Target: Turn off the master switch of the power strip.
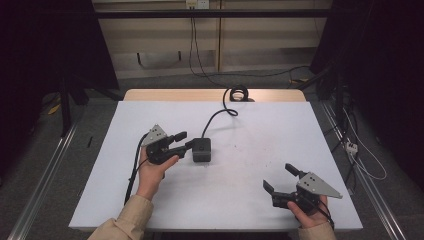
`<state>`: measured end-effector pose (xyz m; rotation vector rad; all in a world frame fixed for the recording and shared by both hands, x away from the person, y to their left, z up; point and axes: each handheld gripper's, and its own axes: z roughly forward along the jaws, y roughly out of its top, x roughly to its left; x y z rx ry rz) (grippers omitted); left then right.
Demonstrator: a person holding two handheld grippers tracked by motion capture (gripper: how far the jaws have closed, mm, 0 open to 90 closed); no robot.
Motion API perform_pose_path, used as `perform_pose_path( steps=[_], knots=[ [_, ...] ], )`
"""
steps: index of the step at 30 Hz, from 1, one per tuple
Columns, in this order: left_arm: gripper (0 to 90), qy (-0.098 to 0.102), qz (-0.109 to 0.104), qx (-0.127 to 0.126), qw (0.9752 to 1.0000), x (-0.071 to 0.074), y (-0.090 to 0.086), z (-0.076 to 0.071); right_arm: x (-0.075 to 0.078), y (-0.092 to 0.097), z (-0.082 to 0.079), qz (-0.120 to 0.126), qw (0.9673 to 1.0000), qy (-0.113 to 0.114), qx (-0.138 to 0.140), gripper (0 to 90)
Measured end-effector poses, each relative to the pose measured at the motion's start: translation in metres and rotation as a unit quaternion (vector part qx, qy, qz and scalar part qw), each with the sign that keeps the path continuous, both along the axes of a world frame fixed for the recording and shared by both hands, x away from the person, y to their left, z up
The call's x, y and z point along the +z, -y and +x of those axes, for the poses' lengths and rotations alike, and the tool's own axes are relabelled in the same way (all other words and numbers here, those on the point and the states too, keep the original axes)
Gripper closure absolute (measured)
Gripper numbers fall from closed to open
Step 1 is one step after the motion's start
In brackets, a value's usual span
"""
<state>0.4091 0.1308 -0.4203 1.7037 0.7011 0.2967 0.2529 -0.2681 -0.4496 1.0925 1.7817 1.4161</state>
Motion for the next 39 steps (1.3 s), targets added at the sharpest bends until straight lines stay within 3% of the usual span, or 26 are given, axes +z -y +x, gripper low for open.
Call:
perform_pose_path(
  steps=[10,15,16,19,28,35,39],
  knots=[
    [51.6,-0.004,0.003,0.001,1.0,0.001,0.001,0.002,0.0,-0.001,0.0,-0.002,1.0,0.001,0.002,6.4],
    [52.8,-0.005,0.016,-0.008,0.9998,0.004,0.006,0.002,0.0,0.0,0.0,-0.001,1.0,0.001,0.001,6.4],
    [55.0,-0.006,0.026,-0.012,0.9996,0.005,0.008,0.002,0.0,0.0,0.0,-0.001,1.0,0.001,0.001,6.4],
    [57.1,-0.01,0.03,-0.013,0.9994,0.005,0.01,0.003,0.0,0.0,0.0,0.0,1.0,0.001,0.001,6.4],
    [68.6,-0.025,0.032,-0.018,0.999,0.004,0.012,0.006,0.001,0.0,0.0,0.001,1.0,0.002,0.005,4.4],
    [82.8,-0.035,0.037,-0.019,0.9985,0.005,0.012,0.006,0.001,-0.001,0.0,0.003,1.0,0.002,0.005,2.5],
    [85.8,-0.04,0.037,-0.021,0.9983,0.005,0.012,0.006,0.001,-0.001,0.0,0.0,1.0,0.004,0.007,2.2]
  ],
)
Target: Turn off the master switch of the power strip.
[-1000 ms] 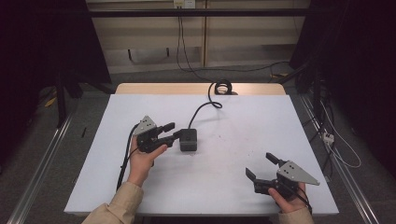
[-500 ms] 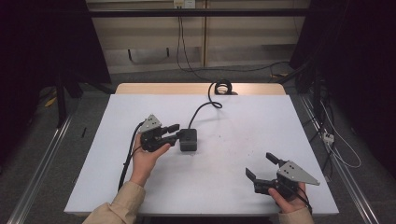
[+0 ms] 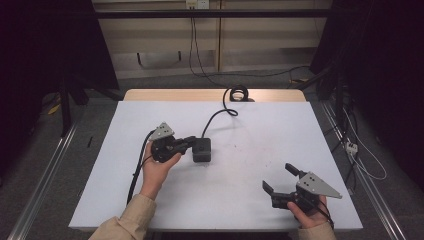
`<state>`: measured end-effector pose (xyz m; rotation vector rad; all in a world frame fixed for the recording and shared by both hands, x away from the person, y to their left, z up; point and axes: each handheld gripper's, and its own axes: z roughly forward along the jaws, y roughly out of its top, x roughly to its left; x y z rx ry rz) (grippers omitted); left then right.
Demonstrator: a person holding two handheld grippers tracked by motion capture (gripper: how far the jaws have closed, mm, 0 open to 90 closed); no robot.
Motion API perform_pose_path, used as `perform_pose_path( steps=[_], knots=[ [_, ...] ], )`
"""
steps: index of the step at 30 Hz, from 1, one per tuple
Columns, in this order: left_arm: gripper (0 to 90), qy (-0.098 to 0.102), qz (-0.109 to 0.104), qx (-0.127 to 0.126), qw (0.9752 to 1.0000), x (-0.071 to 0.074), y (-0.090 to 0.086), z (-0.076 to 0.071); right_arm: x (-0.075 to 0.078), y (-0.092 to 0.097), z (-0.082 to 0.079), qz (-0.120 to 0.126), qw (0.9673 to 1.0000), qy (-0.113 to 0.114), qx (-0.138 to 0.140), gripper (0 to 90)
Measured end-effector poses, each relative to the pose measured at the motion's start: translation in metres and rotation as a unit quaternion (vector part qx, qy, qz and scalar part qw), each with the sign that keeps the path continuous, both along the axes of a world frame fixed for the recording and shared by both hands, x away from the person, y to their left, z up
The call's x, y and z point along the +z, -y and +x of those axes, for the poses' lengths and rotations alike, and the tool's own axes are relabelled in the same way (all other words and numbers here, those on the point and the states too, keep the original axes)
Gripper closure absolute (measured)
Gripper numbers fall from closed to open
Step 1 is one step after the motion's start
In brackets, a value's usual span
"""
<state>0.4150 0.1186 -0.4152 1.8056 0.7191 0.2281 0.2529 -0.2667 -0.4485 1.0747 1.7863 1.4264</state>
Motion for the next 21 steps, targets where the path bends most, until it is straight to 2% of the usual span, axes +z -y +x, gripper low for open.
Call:
perform_pose_path(
  steps=[14,21],
  knots=[
    [90.0,-0.025,0.006,-0.006,0.9997,-0.003,0.002,0.002,0.0,-0.001,0.0,-0.001,1.0,0.001,0.002,2.3],
    [90.0,-0.034,0.021,-0.018,0.999,0.0,0.012,0.003,0.0,-0.001,0.0,-0.002,1.0,0.001,0.003,2.4]
  ],
)
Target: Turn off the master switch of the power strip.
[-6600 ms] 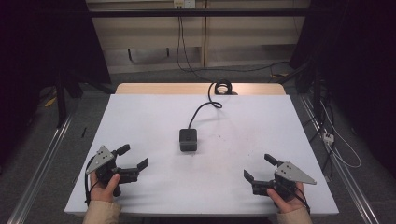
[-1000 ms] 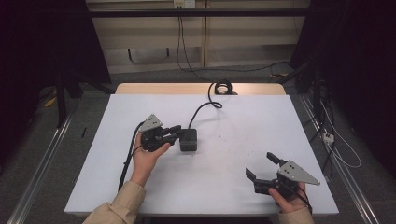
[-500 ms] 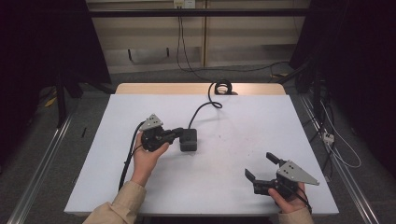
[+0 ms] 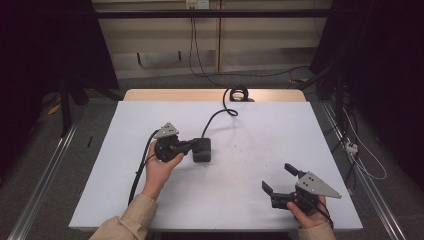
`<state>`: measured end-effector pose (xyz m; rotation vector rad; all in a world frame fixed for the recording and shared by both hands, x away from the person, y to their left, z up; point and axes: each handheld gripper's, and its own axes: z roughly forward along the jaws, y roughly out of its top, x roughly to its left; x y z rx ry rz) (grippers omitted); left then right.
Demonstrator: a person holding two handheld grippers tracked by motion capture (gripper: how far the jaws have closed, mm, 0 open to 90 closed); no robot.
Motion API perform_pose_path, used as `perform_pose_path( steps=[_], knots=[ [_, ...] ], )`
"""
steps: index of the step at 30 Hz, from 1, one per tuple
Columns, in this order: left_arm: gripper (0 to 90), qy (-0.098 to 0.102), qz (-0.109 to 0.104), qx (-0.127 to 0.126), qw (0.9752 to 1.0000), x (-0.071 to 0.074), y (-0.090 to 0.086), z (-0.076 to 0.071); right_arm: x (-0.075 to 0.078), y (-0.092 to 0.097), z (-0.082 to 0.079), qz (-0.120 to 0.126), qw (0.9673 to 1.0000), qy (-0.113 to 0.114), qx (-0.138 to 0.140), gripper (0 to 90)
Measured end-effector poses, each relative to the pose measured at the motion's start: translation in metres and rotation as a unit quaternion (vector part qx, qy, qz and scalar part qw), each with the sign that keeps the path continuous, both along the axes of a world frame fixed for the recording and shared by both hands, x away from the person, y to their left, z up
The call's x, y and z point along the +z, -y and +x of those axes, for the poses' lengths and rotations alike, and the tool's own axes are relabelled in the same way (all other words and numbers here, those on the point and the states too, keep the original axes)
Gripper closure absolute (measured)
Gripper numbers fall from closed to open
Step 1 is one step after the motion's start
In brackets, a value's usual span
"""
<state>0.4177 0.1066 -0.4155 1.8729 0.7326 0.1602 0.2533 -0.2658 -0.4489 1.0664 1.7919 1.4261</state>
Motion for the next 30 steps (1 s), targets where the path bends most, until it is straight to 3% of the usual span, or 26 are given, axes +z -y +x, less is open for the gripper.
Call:
perform_pose_path(
  steps=[7,30],
  knots=[
    [90.0,0.002,0.017,-0.001,0.9998,0.0,0.007,0.001,0.0,0.0,-0.001,0.004,1.0,-0.002,-0.001,2.3],
    [90.0,0.003,0.043,-0.002,0.9991,-0.006,0.012,0.001,0.0,0.001,0.0,0.002,1.0,-0.001,0.001,2.5]
  ],
)
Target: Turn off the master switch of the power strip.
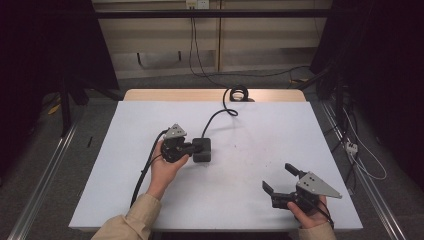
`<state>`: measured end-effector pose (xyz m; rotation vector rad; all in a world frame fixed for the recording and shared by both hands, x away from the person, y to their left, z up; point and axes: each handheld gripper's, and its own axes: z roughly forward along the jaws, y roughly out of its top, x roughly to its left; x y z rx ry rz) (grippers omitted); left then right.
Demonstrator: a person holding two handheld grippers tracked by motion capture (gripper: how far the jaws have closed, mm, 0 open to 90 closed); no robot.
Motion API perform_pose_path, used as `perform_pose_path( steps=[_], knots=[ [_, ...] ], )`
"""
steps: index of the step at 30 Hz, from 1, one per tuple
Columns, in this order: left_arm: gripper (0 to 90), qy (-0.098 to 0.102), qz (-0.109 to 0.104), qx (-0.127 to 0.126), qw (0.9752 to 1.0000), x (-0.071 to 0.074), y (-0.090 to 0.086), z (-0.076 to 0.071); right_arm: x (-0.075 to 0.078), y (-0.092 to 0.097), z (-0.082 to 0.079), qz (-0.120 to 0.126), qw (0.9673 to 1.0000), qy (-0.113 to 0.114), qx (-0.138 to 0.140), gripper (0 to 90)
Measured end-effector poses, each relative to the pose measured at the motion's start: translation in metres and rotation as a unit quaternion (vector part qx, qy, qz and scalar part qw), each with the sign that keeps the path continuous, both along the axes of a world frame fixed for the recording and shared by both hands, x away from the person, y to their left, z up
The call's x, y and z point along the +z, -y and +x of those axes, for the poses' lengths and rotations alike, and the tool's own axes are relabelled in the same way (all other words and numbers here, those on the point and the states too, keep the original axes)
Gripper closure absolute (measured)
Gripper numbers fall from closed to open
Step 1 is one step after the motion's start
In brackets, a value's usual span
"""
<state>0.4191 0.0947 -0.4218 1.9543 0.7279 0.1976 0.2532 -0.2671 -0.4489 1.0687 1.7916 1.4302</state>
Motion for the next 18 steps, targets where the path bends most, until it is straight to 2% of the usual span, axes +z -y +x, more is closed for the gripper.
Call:
perform_pose_path(
  steps=[8,13,18],
  knots=[
    [90.0,0.011,0.018,-0.001,0.9998,0.0016,0.0021,0.0001,0.0,-0.0003,0.0,-0.001,1.0,0.0,-0.001,2.6],
    [90.0,0.011,0.017,-0.001,0.9998,0.0007,0.0026,-0.0002,-0.0001,-0.0005,0.0,-0.001,1.0,0.0,0.0,2.6],
    [90.0,0.021,0.029,-0.001,0.9994,0.0007,0.0037,-0.0014,-0.0002,-0.0019,-0.0002,0.001,1.0,-0.002,0.0,2.7]
  ],
)
